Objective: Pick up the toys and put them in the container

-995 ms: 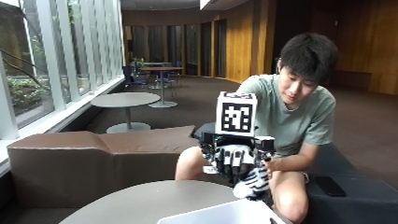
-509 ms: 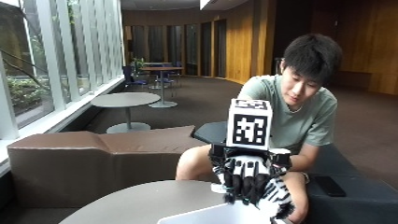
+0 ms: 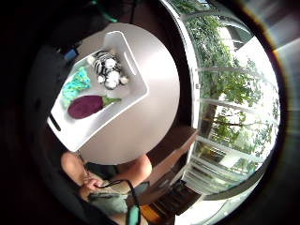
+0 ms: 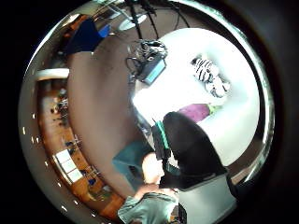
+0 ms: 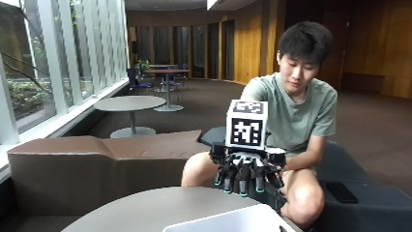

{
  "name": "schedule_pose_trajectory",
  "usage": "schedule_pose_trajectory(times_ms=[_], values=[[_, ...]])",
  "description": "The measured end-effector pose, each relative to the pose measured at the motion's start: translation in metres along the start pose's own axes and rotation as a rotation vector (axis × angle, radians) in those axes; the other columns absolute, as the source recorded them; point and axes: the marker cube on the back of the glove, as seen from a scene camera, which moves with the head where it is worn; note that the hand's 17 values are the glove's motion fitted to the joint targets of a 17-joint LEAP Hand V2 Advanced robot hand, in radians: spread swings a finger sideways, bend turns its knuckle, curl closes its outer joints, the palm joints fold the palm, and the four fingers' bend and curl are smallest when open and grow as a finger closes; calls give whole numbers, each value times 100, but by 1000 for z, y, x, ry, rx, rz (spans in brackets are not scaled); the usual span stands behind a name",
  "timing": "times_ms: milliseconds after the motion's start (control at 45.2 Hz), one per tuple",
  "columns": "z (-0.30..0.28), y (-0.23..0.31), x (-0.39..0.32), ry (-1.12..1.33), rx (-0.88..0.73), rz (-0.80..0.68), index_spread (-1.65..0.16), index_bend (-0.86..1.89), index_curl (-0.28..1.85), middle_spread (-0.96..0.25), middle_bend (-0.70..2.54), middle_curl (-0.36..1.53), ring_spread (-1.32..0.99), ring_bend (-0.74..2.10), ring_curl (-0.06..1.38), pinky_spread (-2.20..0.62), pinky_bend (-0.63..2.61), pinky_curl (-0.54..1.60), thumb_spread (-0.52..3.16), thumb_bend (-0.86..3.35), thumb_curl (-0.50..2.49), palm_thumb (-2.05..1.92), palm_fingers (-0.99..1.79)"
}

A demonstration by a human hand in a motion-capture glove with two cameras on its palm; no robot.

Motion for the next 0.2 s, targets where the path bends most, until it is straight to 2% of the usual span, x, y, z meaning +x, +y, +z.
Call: schedule_pose_trajectory(times_ms=[199], values=[[-1, 11, -6, -139, 61, -34, -23, 11, 33, -13, 20, 46, -11, 50, 38, -4, 79, 45, 139, -3, 47, -6, -21]])
